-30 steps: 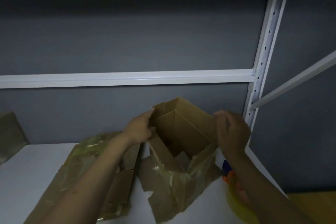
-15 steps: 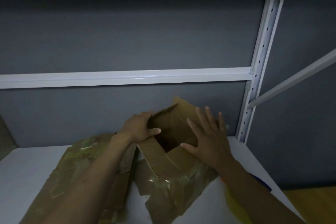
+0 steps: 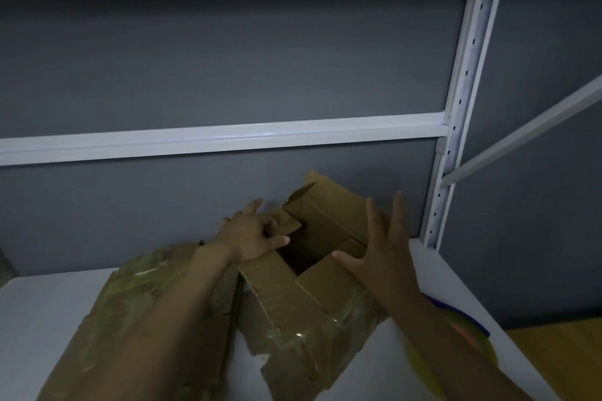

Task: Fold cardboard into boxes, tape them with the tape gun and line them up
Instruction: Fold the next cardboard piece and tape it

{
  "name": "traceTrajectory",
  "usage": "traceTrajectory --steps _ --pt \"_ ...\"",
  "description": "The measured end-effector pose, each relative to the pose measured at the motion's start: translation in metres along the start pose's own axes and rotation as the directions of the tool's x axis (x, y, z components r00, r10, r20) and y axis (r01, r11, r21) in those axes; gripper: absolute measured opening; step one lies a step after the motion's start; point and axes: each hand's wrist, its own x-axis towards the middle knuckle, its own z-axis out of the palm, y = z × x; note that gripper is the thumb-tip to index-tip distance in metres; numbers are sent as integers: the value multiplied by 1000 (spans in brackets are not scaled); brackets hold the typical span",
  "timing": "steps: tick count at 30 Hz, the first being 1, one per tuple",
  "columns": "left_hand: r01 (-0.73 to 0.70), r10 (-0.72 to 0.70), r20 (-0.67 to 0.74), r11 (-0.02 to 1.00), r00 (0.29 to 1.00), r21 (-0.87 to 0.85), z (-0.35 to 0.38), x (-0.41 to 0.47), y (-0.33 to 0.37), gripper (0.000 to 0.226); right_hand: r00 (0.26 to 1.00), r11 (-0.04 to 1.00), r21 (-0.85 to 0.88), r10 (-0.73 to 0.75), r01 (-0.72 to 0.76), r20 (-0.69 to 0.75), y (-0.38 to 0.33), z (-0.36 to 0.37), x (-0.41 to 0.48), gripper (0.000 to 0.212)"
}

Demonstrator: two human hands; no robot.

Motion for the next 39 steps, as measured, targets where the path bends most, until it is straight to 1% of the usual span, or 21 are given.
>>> traceTrajectory --steps 2,4,5,7,11,15,18,22,25,27,30,33,35,36,37,38,39 --pt "-34 32 -27 997 999 -70 -5 8 1 80 1000 1000 -5 -15 15 26 -2 -2 1 108" --pt "-114 121 26 978 992 -177 -9 15 5 99 1000 1000 0 -8 8 24 -2 -3 0 106" --pt "-171 186 63 967 981 -190 -9 18 8 102 1000 1000 10 4 -4 26 0 -4 0 105" --pt "-253 269 98 956 958 -150 -5 20 13 96 1000 998 63 16 -18 27 3 -6 -1 107" --pt "-243 259 114 960 959 -140 2 25 6 84 1000 973 229 -14 17 -13 2 -9 -2 108" --pt "-225 243 130 965 961 -137 -1 28 1 73 998 969 245 -21 35 -59 1 -12 -3 105" --pt "-248 260 140 964 955 -95 -2 29 2 72 998 959 284 20 -1 -66 3 -14 -2 103" --pt "-256 262 160 965 952 -58 2 29 0 74 996 928 364 91 -82 -8 7 -17 0 98" --pt "-275 281 122 959 952 -67 -1 31 -1 70 988 926 345 143 -154 57 15 -16 10 90" --pt "-286 291 101 956 952 -61 -2 32 3 72 984 930 322 161 -179 80 19 -14 16 82" --pt "-232 233 196 972 953 -29 5 33 11 87 994 953 280 104 -112 42 23 -10 15 66" --pt "-192 168 281 980 945 60 10 33 14 80 999 960 279 36 -40 18 23 -9 12 55" --pt "-180 149 288 980 946 87 10 33 13 74 996 959 272 -83 83 -11 22 -9 11 42" --pt "-174 147 276 982 950 78 10 35 12 71 990 950 285 -140 126 28 20 -10 11 35" --pt "-175 155 255 983 955 59 10 35 12 67 976 941 316 -170 121 133 16 -12 10 30" --pt "-181 173 222 983 960 18 11 35 12 61 941 933 351 -188 82 281 12 -14 7 30" --pt "-198 204 169 979 964 -50 11 35 12 53 890 930 366 -202 43 409 11 -14 5 35"
